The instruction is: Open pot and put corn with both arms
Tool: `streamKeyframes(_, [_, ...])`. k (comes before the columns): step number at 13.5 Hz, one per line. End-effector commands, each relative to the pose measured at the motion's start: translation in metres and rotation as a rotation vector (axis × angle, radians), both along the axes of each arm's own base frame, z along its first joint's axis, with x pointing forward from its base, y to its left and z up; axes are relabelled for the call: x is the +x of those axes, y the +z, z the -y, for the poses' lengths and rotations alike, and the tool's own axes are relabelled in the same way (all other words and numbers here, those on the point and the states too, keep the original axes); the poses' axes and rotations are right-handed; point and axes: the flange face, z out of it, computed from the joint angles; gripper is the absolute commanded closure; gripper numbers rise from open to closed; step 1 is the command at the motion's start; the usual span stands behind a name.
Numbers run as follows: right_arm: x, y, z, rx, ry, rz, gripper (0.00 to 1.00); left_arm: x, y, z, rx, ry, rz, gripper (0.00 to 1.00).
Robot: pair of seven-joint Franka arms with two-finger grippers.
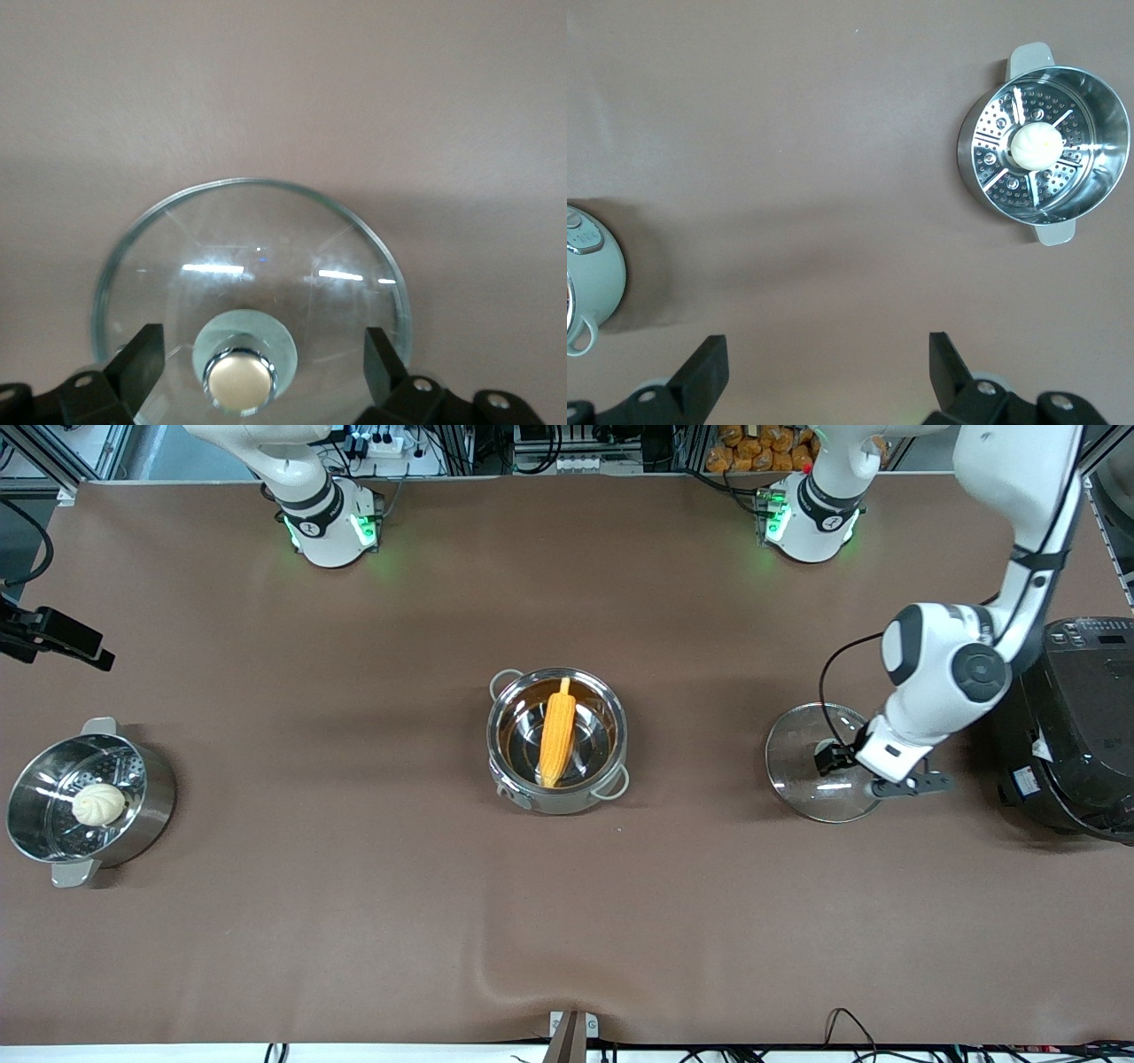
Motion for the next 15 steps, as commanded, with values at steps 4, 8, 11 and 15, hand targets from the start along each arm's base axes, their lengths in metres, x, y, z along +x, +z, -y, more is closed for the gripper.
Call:
streamKeyframes(4, [0.0, 0.001, 0.003, -0.006, -0.021, 0.003, 0.0, 0.06, 0.222, -0.004, 0.111, -0.057, 0.017, 0.0])
streamKeyframes(8, [-0.001, 0.002, 0.004, -0.013, -0.023, -0.001, 0.0, 0.029, 0.296, 0.001, 0.096, -0.055, 0.046, 0.0])
streamKeyframes(11, [-0.002, 0.003, 0.005, -0.014, -0.017, -0.001, 0.0, 0.004, 0.333, -0.007, 0.057, -0.032, 0.057, 0.0])
streamKeyframes(15, [-0.004, 0.005, 0.007, -0.016, -0.012, -0.001, 0.0, -0.02, 0.34, -0.026, 0.001, -0.024, -0.043, 0.0])
